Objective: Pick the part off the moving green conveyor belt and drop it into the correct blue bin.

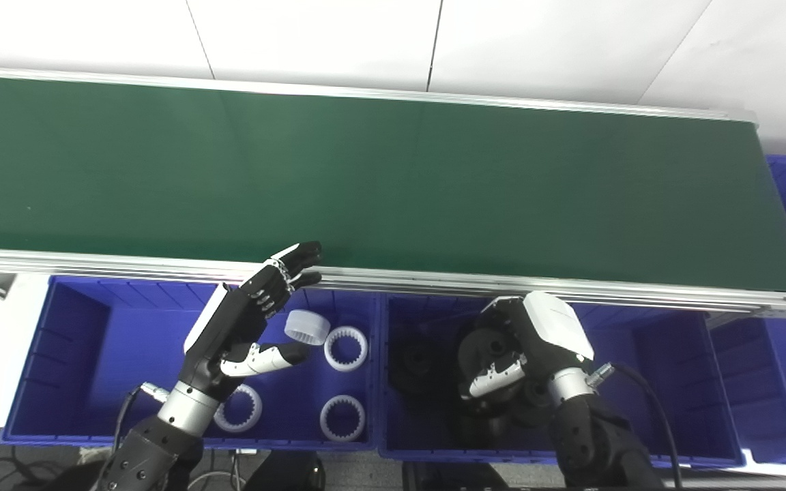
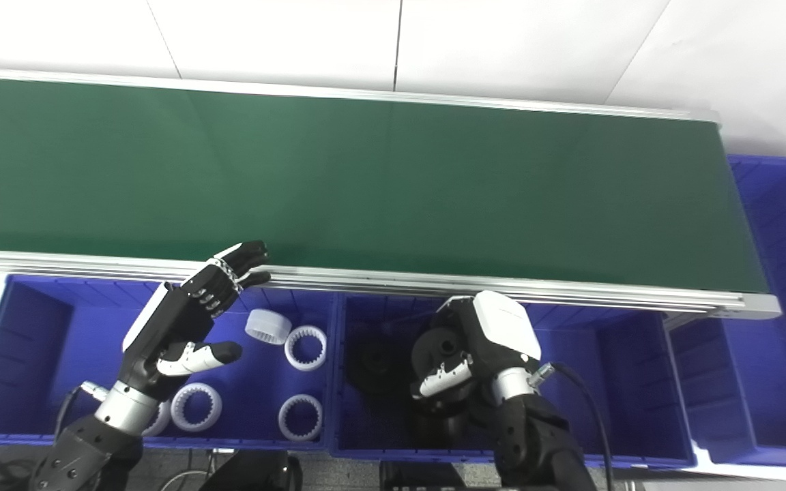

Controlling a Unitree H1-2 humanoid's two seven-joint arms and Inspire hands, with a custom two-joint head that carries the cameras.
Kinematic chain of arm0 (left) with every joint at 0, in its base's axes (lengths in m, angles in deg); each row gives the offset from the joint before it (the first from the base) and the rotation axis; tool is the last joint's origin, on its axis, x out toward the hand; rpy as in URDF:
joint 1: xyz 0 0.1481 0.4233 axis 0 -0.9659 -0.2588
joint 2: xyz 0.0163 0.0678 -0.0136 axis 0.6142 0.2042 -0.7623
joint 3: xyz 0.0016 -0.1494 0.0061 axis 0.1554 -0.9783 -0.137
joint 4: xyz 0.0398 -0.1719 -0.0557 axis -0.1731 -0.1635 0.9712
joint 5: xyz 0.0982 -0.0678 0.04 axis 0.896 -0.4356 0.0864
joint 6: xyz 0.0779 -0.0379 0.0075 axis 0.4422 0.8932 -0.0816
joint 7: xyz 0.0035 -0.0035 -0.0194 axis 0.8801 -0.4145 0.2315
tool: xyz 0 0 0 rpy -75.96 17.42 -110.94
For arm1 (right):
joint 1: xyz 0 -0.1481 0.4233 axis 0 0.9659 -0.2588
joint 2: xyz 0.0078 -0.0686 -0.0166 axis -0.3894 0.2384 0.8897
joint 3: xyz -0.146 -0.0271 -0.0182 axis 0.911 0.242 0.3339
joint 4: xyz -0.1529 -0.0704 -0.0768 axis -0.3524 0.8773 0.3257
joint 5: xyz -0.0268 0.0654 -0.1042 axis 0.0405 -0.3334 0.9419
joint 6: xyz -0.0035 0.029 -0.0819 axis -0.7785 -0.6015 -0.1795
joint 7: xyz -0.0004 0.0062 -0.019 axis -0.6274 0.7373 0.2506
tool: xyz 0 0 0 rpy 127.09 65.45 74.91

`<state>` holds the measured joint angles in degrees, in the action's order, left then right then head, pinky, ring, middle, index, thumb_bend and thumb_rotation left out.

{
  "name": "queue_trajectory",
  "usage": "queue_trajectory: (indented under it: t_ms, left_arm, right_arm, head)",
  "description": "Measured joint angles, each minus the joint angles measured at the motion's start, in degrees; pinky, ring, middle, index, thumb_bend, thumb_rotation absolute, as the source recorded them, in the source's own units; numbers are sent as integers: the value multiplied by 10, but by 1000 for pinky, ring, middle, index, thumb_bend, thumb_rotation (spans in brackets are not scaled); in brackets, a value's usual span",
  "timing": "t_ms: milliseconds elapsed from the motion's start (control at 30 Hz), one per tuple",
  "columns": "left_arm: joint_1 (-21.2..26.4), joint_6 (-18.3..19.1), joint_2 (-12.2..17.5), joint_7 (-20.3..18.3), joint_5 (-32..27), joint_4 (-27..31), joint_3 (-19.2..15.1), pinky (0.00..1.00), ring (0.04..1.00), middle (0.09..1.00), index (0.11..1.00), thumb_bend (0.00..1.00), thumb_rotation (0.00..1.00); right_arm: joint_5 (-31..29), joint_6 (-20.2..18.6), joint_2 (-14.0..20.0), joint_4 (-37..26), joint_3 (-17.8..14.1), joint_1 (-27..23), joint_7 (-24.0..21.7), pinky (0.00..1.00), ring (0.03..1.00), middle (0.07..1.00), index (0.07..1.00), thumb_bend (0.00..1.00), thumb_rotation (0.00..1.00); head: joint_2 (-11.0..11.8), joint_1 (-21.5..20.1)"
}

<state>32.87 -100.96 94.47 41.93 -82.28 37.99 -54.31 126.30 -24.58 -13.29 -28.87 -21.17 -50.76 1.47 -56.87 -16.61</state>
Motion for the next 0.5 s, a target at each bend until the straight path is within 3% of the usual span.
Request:
queue_trajectory:
  t_ms: [133,233,367,500]
  left_arm:
    - [0,-1,6,3,0,0,1,843,894,897,848,778,454]
    - [-2,0,9,6,-2,0,3,841,894,899,847,770,450]
    - [-3,-1,9,9,-2,0,5,850,898,898,847,771,444]
    - [-7,-1,9,12,-1,0,5,850,900,899,846,783,459]
  right_arm:
    - [2,0,3,-4,-1,12,2,868,979,977,902,743,307]
    - [-17,0,0,-24,-7,26,3,935,999,995,911,775,315]
    - [-27,1,-4,-53,-7,46,9,947,1000,1000,924,809,342]
    - [-34,10,-13,-113,3,82,27,881,1000,1000,945,819,356]
  head:
    - [-2,1]
    - [-1,2]
    - [0,3]
    - [4,3]
